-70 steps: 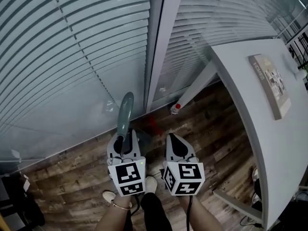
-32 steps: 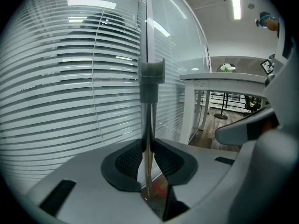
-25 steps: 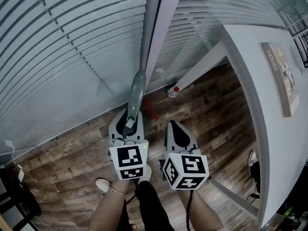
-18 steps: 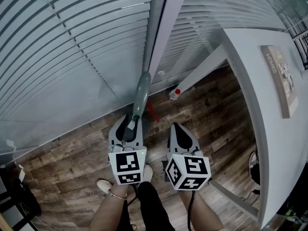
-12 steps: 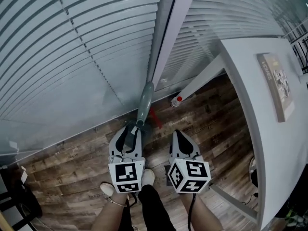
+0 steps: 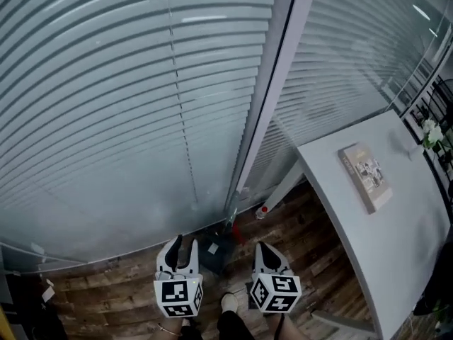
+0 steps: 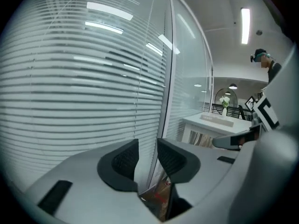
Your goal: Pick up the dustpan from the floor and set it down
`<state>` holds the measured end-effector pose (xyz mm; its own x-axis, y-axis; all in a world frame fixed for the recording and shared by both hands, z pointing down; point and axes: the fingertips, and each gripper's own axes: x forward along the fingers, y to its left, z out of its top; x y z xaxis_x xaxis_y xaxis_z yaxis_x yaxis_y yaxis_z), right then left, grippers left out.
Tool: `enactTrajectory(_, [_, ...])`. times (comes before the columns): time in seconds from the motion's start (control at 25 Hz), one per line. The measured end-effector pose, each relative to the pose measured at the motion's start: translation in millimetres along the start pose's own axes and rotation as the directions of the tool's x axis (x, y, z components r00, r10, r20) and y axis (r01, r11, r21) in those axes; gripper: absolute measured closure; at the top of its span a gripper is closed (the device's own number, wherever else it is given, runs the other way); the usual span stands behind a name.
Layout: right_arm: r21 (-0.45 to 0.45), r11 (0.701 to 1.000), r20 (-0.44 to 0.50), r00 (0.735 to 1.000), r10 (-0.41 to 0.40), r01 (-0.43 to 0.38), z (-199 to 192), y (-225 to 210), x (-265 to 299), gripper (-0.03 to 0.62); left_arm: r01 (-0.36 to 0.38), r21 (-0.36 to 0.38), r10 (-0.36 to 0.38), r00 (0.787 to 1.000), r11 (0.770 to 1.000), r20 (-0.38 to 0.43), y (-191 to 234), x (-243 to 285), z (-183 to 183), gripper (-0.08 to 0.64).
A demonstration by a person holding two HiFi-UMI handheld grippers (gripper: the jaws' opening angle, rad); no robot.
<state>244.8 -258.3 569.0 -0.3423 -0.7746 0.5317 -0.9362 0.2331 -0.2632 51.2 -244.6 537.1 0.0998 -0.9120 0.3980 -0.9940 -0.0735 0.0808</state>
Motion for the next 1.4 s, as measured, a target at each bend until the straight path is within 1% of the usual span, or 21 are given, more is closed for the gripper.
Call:
enactTrajectory(0.08, [-0.002,1.000,0.039,0.999,-0.011,0.011,22,9,-18,0.560,0.002,0.010,-0.002,0.999,1.000,0.037,5,-17,35,0.425])
enactTrajectory(0.16, [-0.014,1.000,0.080,0.997,-0.017,0.018,45,22,-35,0.560,0.000,0.007,-0.001,0.998,1.000,0.069,15,-34,68,0.444])
enactTrajectory(0.28, [-0.040,0.999,0.130,0.991,-0.016,0.022,75,42,-63,0.560,0.015,-0.032,-0.012,0.995,0.999,0.098,28,-59,105,0.477])
enactTrajectory(0.36, [-0.050,0.998,0.157,0.987,-0.017,0.025,89,53,-83,0.560,0.030,-0.051,-0.024,0.994,0.998,0.110,33,-77,124,0.500])
enactTrajectory(0.44, [-0.068,0.997,0.182,0.983,-0.020,0.033,103,60,-101,0.560,0.048,-0.050,-0.041,0.991,0.998,0.124,35,-90,140,0.520])
enactTrajectory(0.56, [-0.101,0.994,0.230,0.973,-0.021,0.045,130,70,-122,0.560,0.082,-0.038,-0.075,0.984,0.996,0.161,37,-106,164,0.543])
enactTrajectory(0.68, [-0.105,0.992,0.290,0.956,-0.033,0.066,157,81,-145,0.560,0.099,-0.007,-0.096,0.978,0.995,0.186,40,-122,187,0.543])
enactTrajectory(0.8, [-0.078,0.993,0.321,0.945,-0.064,0.093,165,84,-159,0.560,0.117,0.014,-0.117,0.974,0.993,0.191,42,-132,193,0.543])
enactTrajectory(0.92, [-0.059,0.992,0.326,0.942,-0.085,0.110,166,86,-163,0.560,0.127,0.026,-0.130,0.974,0.992,0.185,47,-136,194,0.543])
enactTrajectory(1.16, [-0.097,0.985,0.292,0.950,-0.110,0.144,158,96,-165,0.560,0.148,0.040,-0.153,0.973,0.988,0.174,49,-139,191,0.543])
enactTrajectory(1.4, [-0.093,0.984,0.291,0.949,-0.118,0.151,160,97,-159,0.560,0.158,0.032,-0.161,0.973,0.987,0.165,48,-130,186,0.543])
